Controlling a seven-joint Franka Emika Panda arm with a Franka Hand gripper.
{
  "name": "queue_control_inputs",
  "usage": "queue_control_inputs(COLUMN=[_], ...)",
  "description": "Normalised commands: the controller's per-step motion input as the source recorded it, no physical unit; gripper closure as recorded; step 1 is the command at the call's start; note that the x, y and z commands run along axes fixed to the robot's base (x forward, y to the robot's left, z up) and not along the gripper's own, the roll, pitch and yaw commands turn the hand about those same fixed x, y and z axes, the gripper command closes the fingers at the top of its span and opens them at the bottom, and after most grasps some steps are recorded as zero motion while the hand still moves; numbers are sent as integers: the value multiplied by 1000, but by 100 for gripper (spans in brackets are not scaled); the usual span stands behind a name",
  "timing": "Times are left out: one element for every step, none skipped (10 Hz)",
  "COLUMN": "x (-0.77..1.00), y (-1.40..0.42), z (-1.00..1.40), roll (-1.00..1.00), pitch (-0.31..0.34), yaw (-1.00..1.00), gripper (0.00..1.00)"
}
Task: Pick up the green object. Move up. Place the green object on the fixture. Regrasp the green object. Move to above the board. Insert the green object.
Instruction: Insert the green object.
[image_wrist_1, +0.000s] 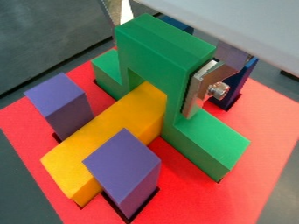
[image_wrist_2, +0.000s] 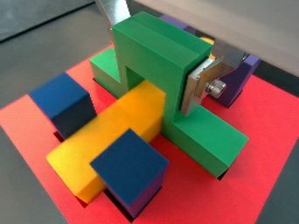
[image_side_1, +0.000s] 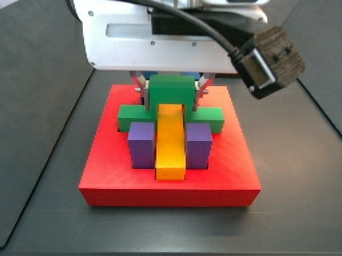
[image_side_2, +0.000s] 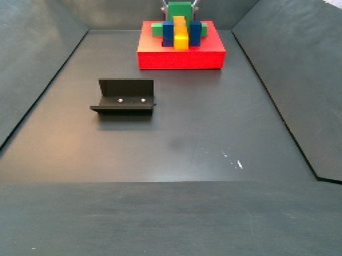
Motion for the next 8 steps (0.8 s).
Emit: queue_control_inputs(x=[169, 326, 414, 457, 474, 440, 34, 0], y=[0, 60, 80, 46, 3, 0, 0, 0], z=[-471, -569, -660, -654, -631, -486, 0, 0], roll=[137, 113, 110, 130, 136, 113, 0, 13], pitch=[-24, -23, 0, 0, 0, 0, 29, 0], yaw=[0, 0, 0, 0, -29, -11, 0, 0], gripper=[100, 100, 100, 100, 100, 100, 100, 100])
